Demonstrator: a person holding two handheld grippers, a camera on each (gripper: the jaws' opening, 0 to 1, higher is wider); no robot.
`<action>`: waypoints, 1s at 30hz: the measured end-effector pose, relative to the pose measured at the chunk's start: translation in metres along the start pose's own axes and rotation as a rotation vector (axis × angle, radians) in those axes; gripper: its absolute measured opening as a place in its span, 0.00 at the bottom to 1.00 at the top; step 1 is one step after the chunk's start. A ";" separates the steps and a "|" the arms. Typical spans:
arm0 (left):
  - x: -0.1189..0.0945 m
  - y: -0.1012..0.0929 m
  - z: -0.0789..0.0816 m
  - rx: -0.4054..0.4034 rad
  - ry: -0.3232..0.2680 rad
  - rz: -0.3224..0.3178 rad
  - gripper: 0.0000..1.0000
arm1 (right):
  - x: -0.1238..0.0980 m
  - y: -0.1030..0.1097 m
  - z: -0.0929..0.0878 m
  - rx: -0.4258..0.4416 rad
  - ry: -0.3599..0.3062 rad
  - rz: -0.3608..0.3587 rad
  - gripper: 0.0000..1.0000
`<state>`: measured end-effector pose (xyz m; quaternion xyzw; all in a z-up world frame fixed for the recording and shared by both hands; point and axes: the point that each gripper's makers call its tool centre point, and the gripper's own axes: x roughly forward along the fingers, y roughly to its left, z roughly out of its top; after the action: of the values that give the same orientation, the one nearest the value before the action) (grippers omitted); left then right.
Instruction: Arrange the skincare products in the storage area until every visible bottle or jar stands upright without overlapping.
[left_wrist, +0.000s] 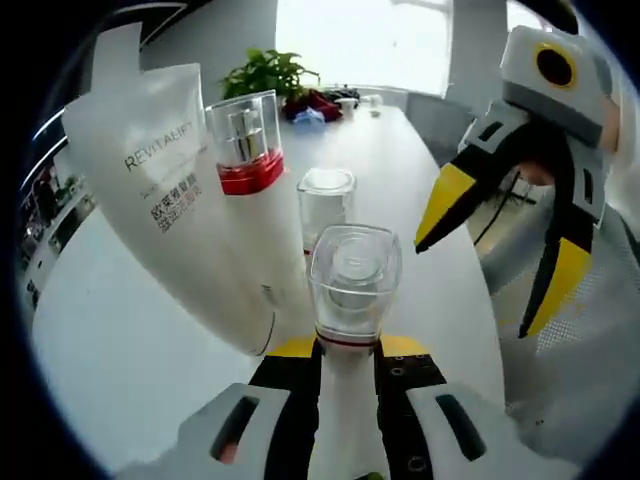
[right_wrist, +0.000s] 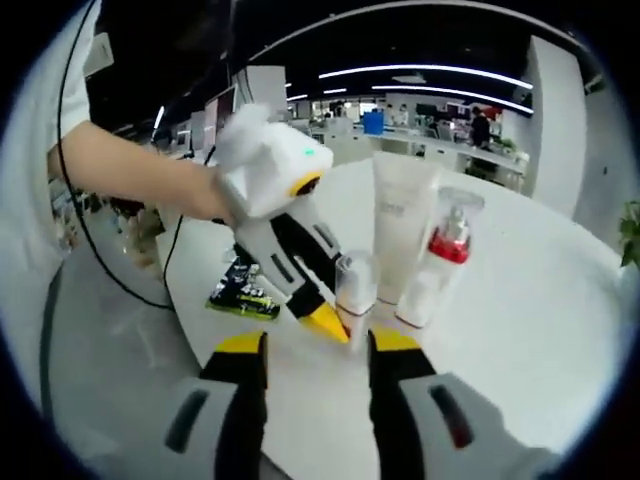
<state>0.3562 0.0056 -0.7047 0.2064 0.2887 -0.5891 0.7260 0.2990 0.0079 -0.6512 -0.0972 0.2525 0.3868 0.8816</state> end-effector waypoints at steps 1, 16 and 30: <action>0.001 0.002 0.001 -0.002 -0.003 0.001 0.17 | 0.000 -0.001 -0.001 0.003 0.001 -0.002 0.40; 0.011 0.009 0.010 -0.010 -0.018 0.006 0.17 | 0.001 0.003 -0.004 0.019 0.002 0.007 0.40; 0.011 0.010 0.010 -0.026 -0.011 0.010 0.17 | 0.002 0.003 -0.006 0.030 0.011 0.011 0.40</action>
<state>0.3693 -0.0068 -0.7053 0.1949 0.2912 -0.5830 0.7331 0.2956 0.0088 -0.6573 -0.0848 0.2638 0.3871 0.8794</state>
